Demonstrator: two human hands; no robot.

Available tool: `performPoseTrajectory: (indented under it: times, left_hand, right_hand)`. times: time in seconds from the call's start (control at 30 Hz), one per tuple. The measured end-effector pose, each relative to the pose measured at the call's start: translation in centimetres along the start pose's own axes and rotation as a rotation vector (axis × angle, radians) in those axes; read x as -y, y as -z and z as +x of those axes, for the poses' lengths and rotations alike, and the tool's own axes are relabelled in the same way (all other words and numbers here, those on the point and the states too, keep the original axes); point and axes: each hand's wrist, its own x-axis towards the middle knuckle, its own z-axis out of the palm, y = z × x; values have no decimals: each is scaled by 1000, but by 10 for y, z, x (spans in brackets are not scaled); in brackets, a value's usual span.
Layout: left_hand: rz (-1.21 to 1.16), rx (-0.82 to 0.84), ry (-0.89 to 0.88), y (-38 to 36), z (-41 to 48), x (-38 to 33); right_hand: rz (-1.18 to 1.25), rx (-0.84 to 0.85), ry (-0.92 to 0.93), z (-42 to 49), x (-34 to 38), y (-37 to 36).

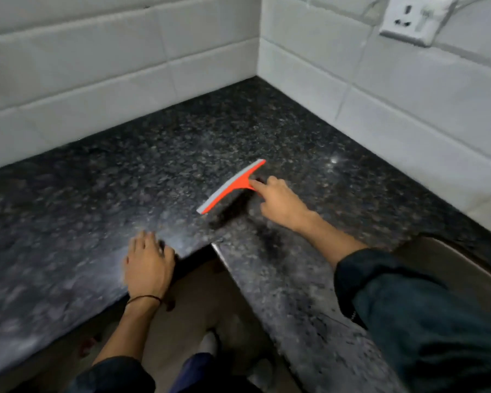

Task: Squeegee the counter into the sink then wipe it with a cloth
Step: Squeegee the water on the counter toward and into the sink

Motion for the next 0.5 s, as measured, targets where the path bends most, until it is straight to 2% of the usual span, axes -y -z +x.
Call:
performPoseTrajectory:
  times: [0.07, 0.13, 0.33, 0.5]
  left_hand:
    - [107, 91, 190, 8, -3, 23]
    - [122, 124, 261, 10, -7, 40]
    - [56, 128, 215, 12, -10, 65]
    - [-14, 44, 192, 11, -12, 72]
  right_hand:
    - [-15, 19, 106, 37, 42, -10]
    - [-40, 51, 193, 70, 83, -20]
    - [-190, 146, 362, 118, 162, -40]
    - [-276, 92, 360, 94, 151, -25]
